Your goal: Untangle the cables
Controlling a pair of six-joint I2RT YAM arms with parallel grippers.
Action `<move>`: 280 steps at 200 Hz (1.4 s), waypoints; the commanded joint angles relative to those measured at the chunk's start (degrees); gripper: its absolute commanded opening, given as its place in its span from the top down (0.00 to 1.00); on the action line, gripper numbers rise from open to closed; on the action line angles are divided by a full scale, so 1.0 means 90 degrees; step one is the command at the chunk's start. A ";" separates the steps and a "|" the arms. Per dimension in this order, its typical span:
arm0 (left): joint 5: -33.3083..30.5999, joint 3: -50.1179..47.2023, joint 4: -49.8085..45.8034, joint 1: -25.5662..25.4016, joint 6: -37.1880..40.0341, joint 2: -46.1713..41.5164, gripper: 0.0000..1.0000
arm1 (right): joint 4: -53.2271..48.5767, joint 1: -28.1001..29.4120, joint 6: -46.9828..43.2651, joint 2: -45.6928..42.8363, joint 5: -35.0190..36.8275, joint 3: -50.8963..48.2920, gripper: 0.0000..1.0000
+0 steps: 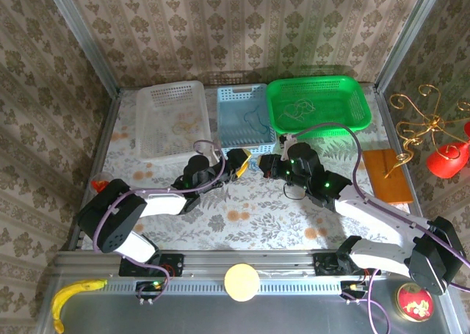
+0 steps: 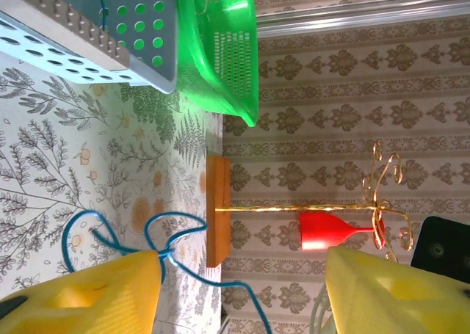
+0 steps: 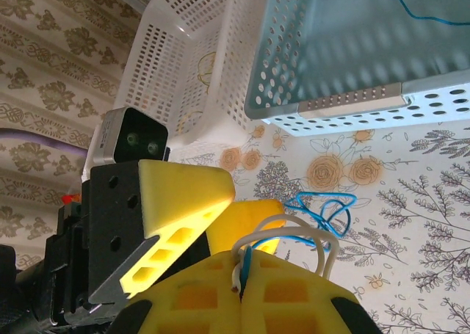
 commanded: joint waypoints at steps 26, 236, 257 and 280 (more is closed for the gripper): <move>-0.0156 0.0011 0.0448 -0.0040 -0.0172 0.0211 0.42 | 0.0245 0.0080 0.0074 -0.0154 -0.0140 0.0224 1.00; -0.0373 -0.0101 0.0623 0.0055 -0.0183 0.0281 0.65 | 0.0307 0.0327 0.0142 -0.0378 -0.0173 0.0299 1.00; -0.0390 -0.0106 0.0625 0.0063 -0.0183 0.0273 0.69 | 0.0308 0.0346 0.0140 -0.0396 -0.0174 0.0289 1.00; -0.0413 -0.0111 0.0630 0.0070 -0.0188 0.0268 0.73 | 0.0316 0.0348 0.0152 -0.0428 -0.0159 0.0263 1.00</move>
